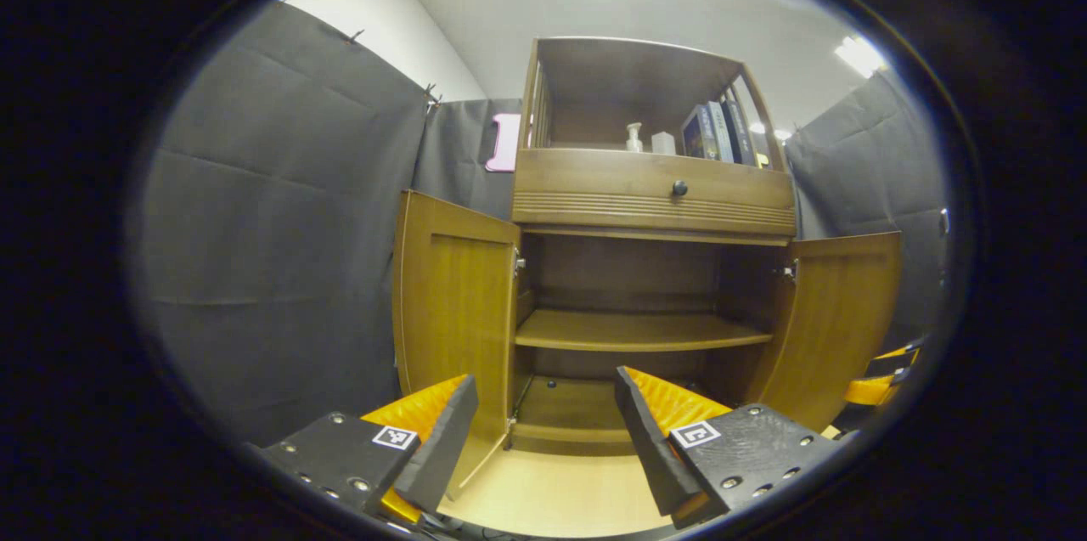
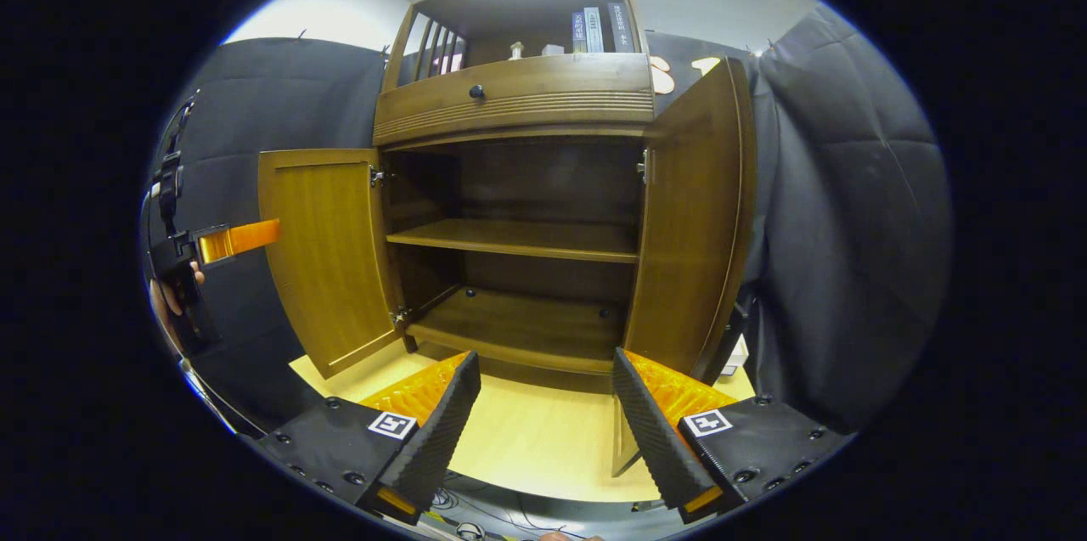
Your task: Open the right door of the double-door shoe cabinet with the right hand, and open the left door with the left hand.
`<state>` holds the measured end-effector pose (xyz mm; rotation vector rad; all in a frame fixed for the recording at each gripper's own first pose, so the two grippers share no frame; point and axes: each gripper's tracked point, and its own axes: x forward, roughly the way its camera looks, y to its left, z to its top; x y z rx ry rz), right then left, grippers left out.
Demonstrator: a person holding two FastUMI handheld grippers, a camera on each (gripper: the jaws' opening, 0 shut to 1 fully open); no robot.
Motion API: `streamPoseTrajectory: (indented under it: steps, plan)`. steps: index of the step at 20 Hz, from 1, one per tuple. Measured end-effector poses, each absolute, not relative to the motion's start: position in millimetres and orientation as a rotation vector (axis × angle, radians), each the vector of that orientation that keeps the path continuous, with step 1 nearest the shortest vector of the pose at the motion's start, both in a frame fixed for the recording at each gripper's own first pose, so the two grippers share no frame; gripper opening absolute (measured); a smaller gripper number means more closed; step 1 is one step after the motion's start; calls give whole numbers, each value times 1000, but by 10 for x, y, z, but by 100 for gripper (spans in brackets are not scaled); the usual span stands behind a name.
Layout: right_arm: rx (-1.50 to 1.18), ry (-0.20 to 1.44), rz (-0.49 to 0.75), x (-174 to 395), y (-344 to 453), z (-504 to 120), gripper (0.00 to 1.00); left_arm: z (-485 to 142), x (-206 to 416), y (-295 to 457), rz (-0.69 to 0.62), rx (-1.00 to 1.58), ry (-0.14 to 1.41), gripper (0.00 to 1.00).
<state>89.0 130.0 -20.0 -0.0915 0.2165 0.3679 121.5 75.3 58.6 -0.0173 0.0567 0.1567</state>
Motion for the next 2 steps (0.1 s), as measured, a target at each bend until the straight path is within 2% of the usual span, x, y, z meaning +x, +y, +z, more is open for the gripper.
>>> streamPoseTrajectory:
  steps: [1,2]
  plan:
    - [-74,205,352,895,1328,-160,98,564,1236,790,159,-5,58,93]
    - [-58,199,339,916,1385,-150,93,544,1275,825,159,2,61,93]
